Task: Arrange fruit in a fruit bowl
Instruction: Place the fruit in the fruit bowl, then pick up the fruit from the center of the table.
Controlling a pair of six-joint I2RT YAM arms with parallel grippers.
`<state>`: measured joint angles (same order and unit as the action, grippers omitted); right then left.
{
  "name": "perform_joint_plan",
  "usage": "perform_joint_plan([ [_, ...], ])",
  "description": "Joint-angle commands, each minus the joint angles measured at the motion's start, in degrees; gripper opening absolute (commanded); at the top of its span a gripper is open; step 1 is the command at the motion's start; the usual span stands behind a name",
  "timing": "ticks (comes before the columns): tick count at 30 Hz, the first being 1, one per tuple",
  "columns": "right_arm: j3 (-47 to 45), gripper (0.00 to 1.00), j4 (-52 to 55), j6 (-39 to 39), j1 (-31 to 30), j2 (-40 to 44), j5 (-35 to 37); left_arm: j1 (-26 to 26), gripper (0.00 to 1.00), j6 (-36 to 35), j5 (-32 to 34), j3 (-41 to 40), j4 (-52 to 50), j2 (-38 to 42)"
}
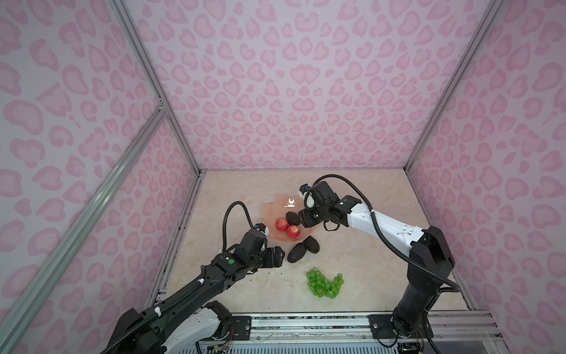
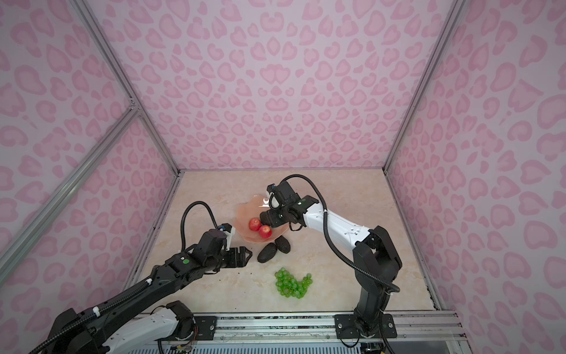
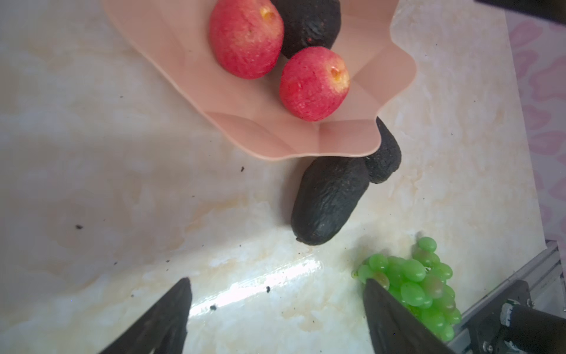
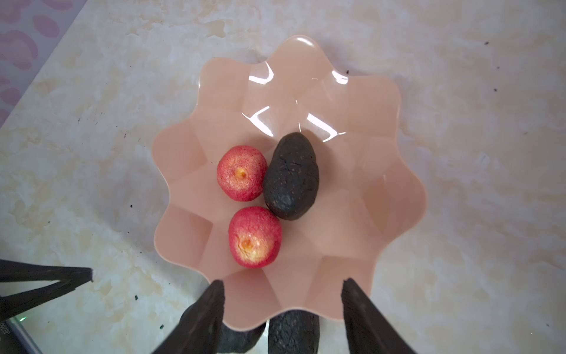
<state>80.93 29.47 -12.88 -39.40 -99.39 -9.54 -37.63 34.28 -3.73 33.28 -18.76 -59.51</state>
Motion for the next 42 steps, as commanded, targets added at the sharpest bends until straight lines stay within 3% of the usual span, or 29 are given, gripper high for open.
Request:
perform_joint_plan([
  [1, -3.88, 0.68, -3.52, -3.37, 2.62, 4.71, -3.22, -2.76, 0.89, -2.31, 1.7, 2.34, 6.55, -5.3],
  [6, -10.2, 0.8, -6.12, -4.64, 6.81, 13.65, -3.33, -5.34, 0.88, -4.1, 1.04, 6.04, 9.51, -15.06],
  [18, -16.33, 0.82, -8.05, -6.61, 12.62, 22.74, -2.16, -7.28, 0.82, -4.9, 0.21, 10.46, 11.29, -27.8],
  [22, -16.42, 0.82, -8.03, -6.54, 13.36, 23.02, -2.35, -8.12, 0.75, -5.02, -0.54, 11.32, 11.31, -30.62],
  [25, -16.75, 0.82, -8.56, -6.58, 13.68, 23.11, -2.36, -8.42, 0.58, -4.5, -0.7, 11.0, 10.95, -31.14],
  [31, -16.28, 0.82, -9.6, -6.89, 13.84, 21.89, -2.92, -8.54, 0.45, -3.78, 0.41, 8.02, 8.5, -24.75],
  [39, -15.76, 0.82, -9.65, -7.27, 13.96, 20.74, -3.1, -8.13, 0.45, -2.12, 4.64, 7.22, -0.99, -2.68],
  [42, -15.79, 0.81, -9.27, -7.41, 13.95, 20.08, -2.85, -4.29, 0.46, -2.87, 4.79, 9.69, -1.76, 1.11],
])
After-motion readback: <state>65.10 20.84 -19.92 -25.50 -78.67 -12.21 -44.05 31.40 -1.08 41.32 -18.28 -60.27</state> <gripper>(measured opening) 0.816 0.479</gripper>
